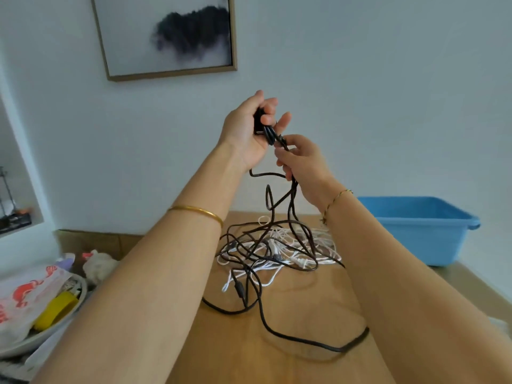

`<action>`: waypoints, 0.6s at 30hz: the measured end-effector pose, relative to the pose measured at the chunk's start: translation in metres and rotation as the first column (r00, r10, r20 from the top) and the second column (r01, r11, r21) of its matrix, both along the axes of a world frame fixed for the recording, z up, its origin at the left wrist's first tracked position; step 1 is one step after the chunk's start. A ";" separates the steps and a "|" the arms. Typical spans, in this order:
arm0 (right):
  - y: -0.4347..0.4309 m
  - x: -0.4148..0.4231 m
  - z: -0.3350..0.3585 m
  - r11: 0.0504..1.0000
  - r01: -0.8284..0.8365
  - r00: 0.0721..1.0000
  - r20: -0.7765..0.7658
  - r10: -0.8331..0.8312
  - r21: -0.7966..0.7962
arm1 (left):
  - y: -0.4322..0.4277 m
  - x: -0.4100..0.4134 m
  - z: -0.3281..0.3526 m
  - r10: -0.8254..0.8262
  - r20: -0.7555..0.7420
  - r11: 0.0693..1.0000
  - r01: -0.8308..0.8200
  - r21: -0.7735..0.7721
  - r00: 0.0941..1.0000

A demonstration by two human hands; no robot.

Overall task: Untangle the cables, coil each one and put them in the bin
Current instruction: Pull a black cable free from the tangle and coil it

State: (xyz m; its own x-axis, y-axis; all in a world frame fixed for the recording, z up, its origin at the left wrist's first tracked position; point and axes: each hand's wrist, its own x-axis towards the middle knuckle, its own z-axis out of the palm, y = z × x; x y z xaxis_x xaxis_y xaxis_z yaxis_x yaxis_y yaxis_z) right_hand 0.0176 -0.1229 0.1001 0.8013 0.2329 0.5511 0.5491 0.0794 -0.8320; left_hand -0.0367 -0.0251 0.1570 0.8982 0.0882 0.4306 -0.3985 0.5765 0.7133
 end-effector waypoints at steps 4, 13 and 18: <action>0.000 -0.002 0.038 0.995 -0.011 1.000 0.010 0.010 0.097 | -0.005 -0.008 0.042 0.033 0.031 0.999 -0.033 0.019 0.999; -0.003 -0.009 0.092 0.868 -0.329 0.923 -0.068 0.379 0.373 | -0.005 -0.025 0.093 0.078 0.112 0.996 -0.083 0.043 0.991; -0.003 -0.003 0.078 0.874 -0.299 0.928 -0.096 0.359 0.383 | -0.008 -0.025 0.085 0.108 0.105 0.988 -0.119 0.102 0.989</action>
